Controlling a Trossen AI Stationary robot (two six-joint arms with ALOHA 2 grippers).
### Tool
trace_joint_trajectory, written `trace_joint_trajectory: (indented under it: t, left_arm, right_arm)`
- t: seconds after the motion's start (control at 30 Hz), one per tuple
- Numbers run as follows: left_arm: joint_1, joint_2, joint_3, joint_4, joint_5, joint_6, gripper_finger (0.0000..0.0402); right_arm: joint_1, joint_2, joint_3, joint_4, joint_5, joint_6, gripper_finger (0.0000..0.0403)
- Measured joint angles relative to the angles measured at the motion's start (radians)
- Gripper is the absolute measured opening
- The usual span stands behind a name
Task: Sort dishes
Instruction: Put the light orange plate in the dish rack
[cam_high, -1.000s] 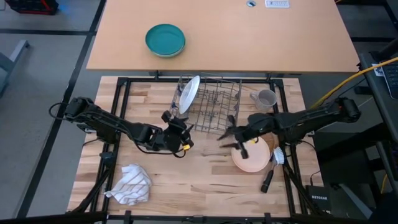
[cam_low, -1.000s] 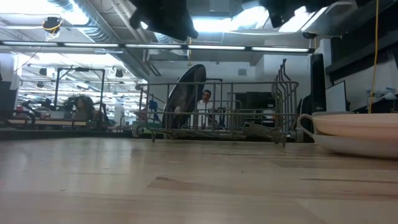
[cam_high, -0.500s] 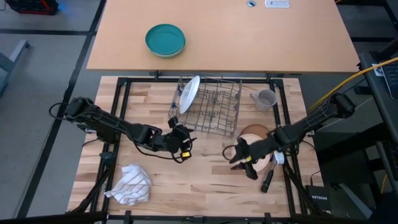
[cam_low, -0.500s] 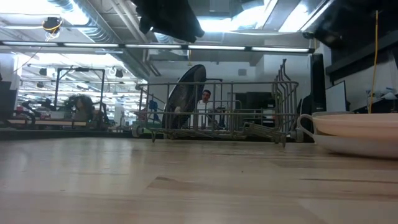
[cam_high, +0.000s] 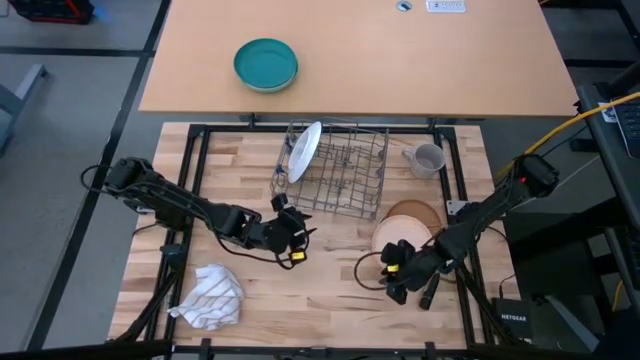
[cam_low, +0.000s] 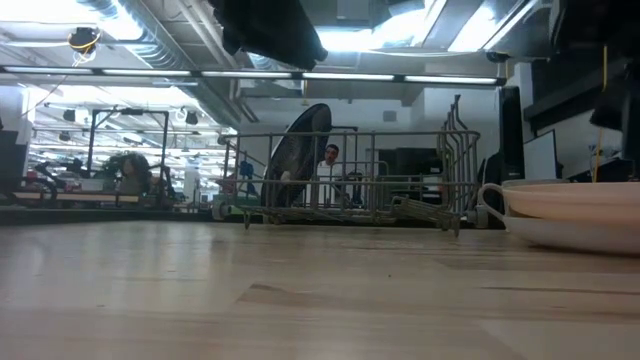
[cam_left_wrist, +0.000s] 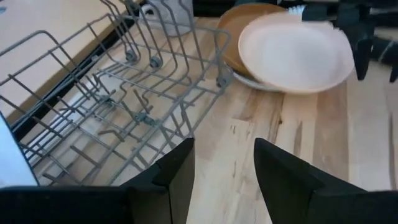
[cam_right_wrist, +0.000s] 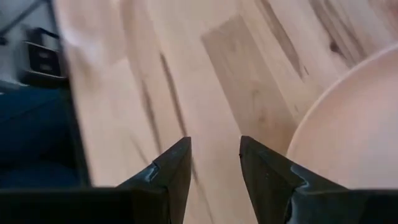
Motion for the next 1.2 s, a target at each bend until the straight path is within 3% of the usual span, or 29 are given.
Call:
trace_joint_trajectory:
  t: [0.3,1.2]
  left_arm:
    - [0.0,0.034,0.0,0.008,0.026,0.001,0.0153]
    - [-0.016,0.053,0.0,0.005,0.056,-0.003,0.0153]
  right_arm:
    - [-0.003,0.087,0.0,-0.021,0.031,0.016,0.0143]
    - [-0.005,0.088,0.001,-0.134,0.121,0.014,0.0143]
